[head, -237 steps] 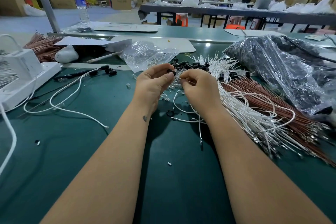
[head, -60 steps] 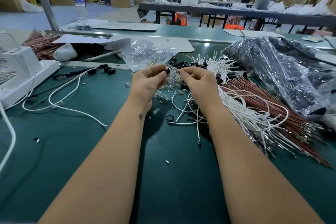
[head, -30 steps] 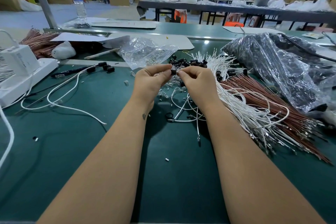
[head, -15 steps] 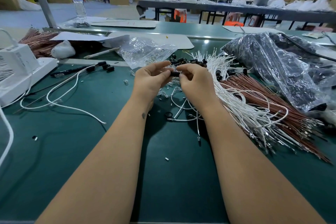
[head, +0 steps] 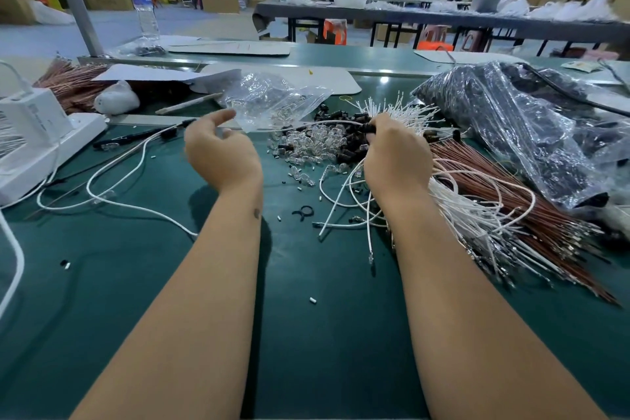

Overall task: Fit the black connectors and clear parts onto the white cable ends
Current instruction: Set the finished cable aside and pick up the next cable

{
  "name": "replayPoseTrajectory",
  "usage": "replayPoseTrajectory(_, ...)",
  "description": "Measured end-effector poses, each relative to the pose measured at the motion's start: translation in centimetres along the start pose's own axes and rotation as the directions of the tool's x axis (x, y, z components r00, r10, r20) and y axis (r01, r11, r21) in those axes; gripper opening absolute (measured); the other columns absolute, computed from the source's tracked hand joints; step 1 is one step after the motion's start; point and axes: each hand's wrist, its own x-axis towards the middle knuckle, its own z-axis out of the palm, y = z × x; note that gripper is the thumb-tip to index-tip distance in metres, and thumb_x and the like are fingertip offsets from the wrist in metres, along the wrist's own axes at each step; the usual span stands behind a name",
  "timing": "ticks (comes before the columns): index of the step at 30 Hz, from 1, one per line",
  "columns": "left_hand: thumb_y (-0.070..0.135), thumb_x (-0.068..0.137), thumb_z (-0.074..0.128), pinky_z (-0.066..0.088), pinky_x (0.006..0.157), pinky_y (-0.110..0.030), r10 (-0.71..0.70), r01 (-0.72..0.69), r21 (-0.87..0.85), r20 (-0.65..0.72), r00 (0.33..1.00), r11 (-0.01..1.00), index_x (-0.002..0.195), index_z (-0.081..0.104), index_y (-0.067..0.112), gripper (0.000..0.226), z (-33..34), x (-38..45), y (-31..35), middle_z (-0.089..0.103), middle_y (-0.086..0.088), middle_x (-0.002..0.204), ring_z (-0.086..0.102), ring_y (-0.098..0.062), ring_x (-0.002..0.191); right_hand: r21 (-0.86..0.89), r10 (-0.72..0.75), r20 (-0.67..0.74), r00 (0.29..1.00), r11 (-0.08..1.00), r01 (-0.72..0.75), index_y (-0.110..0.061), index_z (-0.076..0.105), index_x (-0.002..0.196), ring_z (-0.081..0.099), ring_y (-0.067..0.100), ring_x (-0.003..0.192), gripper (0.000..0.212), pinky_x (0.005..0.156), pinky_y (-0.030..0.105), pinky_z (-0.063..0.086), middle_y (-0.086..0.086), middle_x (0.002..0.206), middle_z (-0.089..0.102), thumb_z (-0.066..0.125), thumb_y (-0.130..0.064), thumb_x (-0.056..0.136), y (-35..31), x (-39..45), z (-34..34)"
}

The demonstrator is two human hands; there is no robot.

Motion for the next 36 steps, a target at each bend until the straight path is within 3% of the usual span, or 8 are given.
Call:
replayPoseTrajectory(4, -0.011, 0.078, 0.045, 0.028, 0.108, -0.036, 0.529, -0.577, 0.155, 0.264, 0.806, 0.802, 0.111, 0.070, 0.018, 0.050, 0.3, -2.2, 0.7, 0.057, 0.000, 0.131, 0.041, -0.027, 0.127, 0.121, -0.136, 0.032, 0.990, 0.984, 0.131, -0.008, 0.063, 0.109, 0.053, 0.016, 0.077, 0.017, 0.071, 0.026, 0.038, 0.007, 0.095, 0.069, 0.053, -0.009, 0.096, -0.6, -0.1, -0.4)
replayPoseTrajectory(7, -0.006, 0.090, 0.042, 0.035, 0.101, -0.038, 0.575, -0.727, 0.012, 0.604, 0.552, 0.686, 0.118, 0.065, 0.008, 0.039, 1.1, -3.6, 0.5, 0.067, -0.009, 0.115, 0.052, -0.028, 0.114, 0.178, -0.253, 0.016, 0.967, 0.953, 0.246, -0.009, 0.063, 0.111, 0.056, 0.019, 0.084, 0.018, 0.070, 0.026, 0.034, 0.007, 0.100, 0.068, 0.053, -0.008, 0.095, -1.6, -0.4, -0.6)
replayPoseTrajectory(9, 0.001, 0.097, 0.041, 0.041, 0.082, -0.037, 0.542, -0.731, -0.012, 0.679, 0.495, 0.683, 0.103, 0.068, 0.006, 0.028, 1.1, -3.7, 0.3, 0.069, -0.011, 0.092, 0.056, -0.033, 0.094, 0.119, -0.281, 0.018, 0.959, 0.953, 0.277, -0.010, 0.061, 0.111, 0.059, 0.024, 0.087, 0.019, 0.070, 0.029, 0.035, 0.006, 0.099, 0.067, 0.052, -0.008, 0.095, -1.9, -0.5, -0.5)
replayPoseTrajectory(17, -0.004, 0.087, 0.040, 0.036, 0.074, -0.034, 0.386, -0.581, 0.439, 0.456, 0.802, 0.686, 0.104, 0.067, 0.006, 0.034, 0.1, -1.4, -0.6, 0.068, -0.015, 0.089, 0.056, -0.030, 0.088, -0.062, -0.134, 0.002, 0.991, 0.989, 0.134, -0.009, 0.059, 0.112, 0.058, 0.023, 0.080, 0.025, 0.073, 0.030, 0.038, 0.007, 0.094, 0.067, 0.047, 0.002, 0.093, -0.6, -0.1, -0.6)
replayPoseTrajectory(22, 0.006, 0.092, 0.044, 0.030, 0.106, -0.038, 0.507, -0.765, 0.257, 0.619, 0.600, 0.591, 0.139, 0.043, 0.013, 0.048, 1.4, -3.0, 0.2, 0.060, -0.008, 0.124, 0.048, -0.026, 0.121, 0.019, -0.228, 0.102, 0.968, 0.974, 0.228, -0.011, 0.058, 0.116, 0.059, 0.024, 0.091, 0.030, 0.074, 0.031, 0.045, 0.007, 0.102, 0.066, 0.049, 0.003, 0.091, -1.4, -0.3, -0.4)
replayPoseTrajectory(25, -0.005, 0.089, 0.043, 0.034, 0.091, -0.031, 0.537, -0.808, 0.057, 0.720, 0.440, 0.586, 0.136, 0.048, 0.009, 0.049, 2.0, -4.6, 0.3, 0.063, -0.013, 0.118, 0.051, -0.032, 0.111, 0.011, -0.283, 0.112, 0.952, 0.959, 0.284, -0.013, 0.057, 0.120, 0.059, 0.027, 0.095, 0.036, 0.074, 0.034, 0.044, 0.008, 0.106, 0.064, 0.053, 0.002, 0.088, -1.7, -0.5, -0.4)
replayPoseTrajectory(30, -0.008, 0.088, 0.038, 0.041, 0.072, -0.033, 0.425, -0.712, 0.248, 0.659, 0.621, 0.657, 0.113, 0.065, 0.009, 0.040, 2.1, -3.2, -0.5, 0.067, -0.014, 0.102, 0.057, -0.031, 0.096, -0.037, -0.195, 0.116, 0.974, 0.979, 0.200, -0.017, 0.060, 0.111, 0.058, 0.022, 0.076, 0.018, 0.061, 0.029, 0.037, 0.003, 0.091, 0.064, 0.050, -0.010, 0.097, -1.3, -0.4, 0.0)
replayPoseTrajectory(36, -0.009, 0.085, 0.041, 0.047, 0.078, -0.039, 0.397, -0.687, 0.310, 0.633, 0.664, 0.657, 0.113, 0.066, 0.009, 0.041, 2.0, -3.2, -0.8, 0.066, -0.013, 0.104, 0.057, -0.030, 0.097, -0.042, -0.175, 0.134, 0.975, 0.982, 0.182, -0.015, 0.061, 0.106, 0.056, 0.016, 0.074, 0.019, 0.065, 0.026, 0.045, 0.001, 0.086, 0.064, 0.052, -0.004, 0.095, -1.0, -0.5, 0.1)
